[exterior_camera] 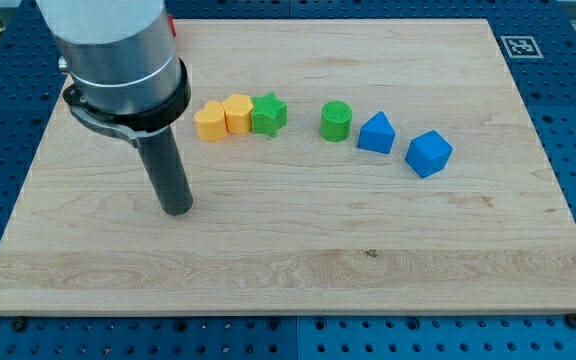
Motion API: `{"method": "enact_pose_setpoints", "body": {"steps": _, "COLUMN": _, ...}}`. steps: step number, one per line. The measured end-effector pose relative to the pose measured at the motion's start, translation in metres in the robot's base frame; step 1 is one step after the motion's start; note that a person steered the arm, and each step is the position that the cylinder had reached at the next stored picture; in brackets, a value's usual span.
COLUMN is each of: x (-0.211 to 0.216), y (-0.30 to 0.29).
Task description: Push the yellow hexagon to the top center
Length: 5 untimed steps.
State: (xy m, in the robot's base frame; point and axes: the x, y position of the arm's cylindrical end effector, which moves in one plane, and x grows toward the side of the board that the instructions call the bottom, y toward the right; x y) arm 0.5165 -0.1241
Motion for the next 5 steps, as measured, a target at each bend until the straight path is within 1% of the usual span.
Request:
{"method": "enact_pose_setpoints", "body": {"steps": 1, "x": 0.003, "y": 0.011}}
{"method": "enact_pose_setpoints", "body": {"steps": 2, "x": -0.017, "y": 0.033}}
{"method": "enact_pose_setpoints", "body": {"steps": 3, "x": -0.053, "y": 0.039}}
{"method": "enact_pose_setpoints", "body": {"steps": 4, "x": -0.098, "y": 0.039}}
{"method": "enact_pose_setpoints", "body": {"steps": 5, "x": -0.129, "y": 0.055}}
